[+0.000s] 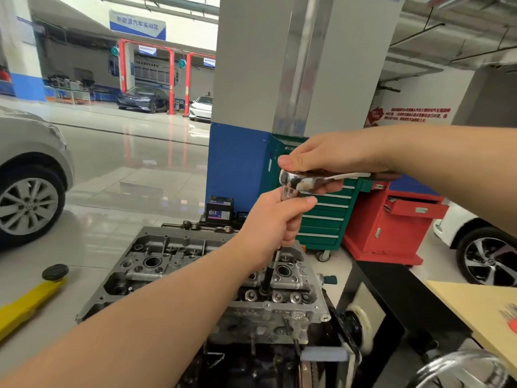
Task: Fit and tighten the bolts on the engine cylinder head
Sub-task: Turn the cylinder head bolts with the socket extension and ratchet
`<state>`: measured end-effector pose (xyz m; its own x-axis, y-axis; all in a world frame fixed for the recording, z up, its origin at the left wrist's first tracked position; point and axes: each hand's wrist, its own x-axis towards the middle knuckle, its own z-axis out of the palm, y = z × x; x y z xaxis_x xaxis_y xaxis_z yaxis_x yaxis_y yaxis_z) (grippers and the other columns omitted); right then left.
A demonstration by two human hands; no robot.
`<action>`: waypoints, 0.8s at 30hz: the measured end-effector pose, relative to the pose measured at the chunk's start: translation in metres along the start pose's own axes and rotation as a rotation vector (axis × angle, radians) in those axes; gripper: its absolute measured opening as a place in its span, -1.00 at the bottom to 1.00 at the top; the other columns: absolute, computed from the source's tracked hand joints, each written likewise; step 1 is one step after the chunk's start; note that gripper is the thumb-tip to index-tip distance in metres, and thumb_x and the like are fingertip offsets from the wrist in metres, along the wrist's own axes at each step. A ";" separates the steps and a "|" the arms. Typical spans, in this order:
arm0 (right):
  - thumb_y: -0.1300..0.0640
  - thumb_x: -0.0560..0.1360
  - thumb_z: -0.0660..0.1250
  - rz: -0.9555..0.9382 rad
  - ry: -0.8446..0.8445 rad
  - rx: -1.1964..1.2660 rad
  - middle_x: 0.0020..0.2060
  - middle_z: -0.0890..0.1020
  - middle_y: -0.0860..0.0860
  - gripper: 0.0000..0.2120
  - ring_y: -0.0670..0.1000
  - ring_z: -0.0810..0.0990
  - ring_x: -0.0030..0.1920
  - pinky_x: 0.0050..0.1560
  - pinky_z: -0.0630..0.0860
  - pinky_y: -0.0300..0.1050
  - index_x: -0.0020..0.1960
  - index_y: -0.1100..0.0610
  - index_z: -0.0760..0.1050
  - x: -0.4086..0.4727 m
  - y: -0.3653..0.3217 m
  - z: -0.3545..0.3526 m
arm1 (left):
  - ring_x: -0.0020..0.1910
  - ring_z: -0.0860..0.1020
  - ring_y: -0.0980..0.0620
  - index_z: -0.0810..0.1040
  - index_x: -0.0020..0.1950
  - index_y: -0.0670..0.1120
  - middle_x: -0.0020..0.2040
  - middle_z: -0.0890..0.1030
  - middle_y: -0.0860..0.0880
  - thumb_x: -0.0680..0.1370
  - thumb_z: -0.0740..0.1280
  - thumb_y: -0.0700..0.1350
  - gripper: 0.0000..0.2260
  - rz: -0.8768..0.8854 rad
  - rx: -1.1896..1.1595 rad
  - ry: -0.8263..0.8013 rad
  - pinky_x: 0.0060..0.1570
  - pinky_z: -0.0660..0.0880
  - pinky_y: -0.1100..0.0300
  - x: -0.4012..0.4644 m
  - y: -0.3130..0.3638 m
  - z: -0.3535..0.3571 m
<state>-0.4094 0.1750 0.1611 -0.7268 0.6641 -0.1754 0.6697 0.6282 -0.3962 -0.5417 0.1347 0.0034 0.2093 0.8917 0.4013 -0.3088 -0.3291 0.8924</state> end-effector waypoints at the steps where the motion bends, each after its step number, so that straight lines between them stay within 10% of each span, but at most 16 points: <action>1: -0.58 0.47 0.13 0.027 0.042 -0.040 -0.34 0.60 0.10 -0.33 0.05 0.53 -0.37 -0.31 0.49 -0.04 -0.06 -0.03 0.67 -0.003 -0.001 0.005 | -0.51 0.11 0.06 0.41 -0.19 0.04 -0.44 0.23 0.05 0.59 0.38 -0.08 -0.79 -0.002 -0.007 -0.012 -0.46 0.06 0.17 0.001 0.001 -0.001; 7: -0.47 0.55 -0.02 -0.128 0.476 -0.285 -0.13 0.65 -0.14 -0.53 -0.04 0.62 -0.07 0.08 0.54 0.12 0.00 -0.24 0.54 -0.024 0.001 0.038 | -0.52 0.10 0.06 0.30 -0.20 0.01 -0.46 0.19 0.04 0.52 0.38 -0.12 -0.75 -0.008 -0.032 -0.008 -0.49 0.13 0.24 0.003 0.001 -0.003; 18: -0.16 0.72 0.06 -0.355 0.348 -0.454 0.06 0.63 -0.09 -0.64 0.00 0.56 0.10 0.15 0.43 -0.02 0.31 0.02 0.47 -0.017 0.008 0.033 | -0.52 0.13 0.05 0.33 -0.26 0.05 -0.49 0.22 0.04 0.48 0.38 -0.09 -0.77 0.061 0.000 0.079 -0.50 0.16 0.20 0.001 -0.002 -0.002; 24: -0.22 0.71 0.05 -0.258 0.303 -0.401 0.30 0.54 -0.29 -0.62 -0.16 0.51 0.31 0.31 0.41 -0.13 0.50 -0.22 0.32 -0.019 0.007 0.033 | -0.51 0.17 0.03 0.38 -0.34 0.12 -0.49 0.25 0.03 0.43 0.39 -0.02 -0.78 0.095 0.012 0.085 -0.48 0.19 0.17 -0.002 -0.007 -0.005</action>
<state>-0.3961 0.1532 0.1322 -0.8376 0.5184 0.1722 0.5250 0.8510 -0.0082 -0.5443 0.1370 -0.0043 0.1003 0.8791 0.4659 -0.3125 -0.4167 0.8536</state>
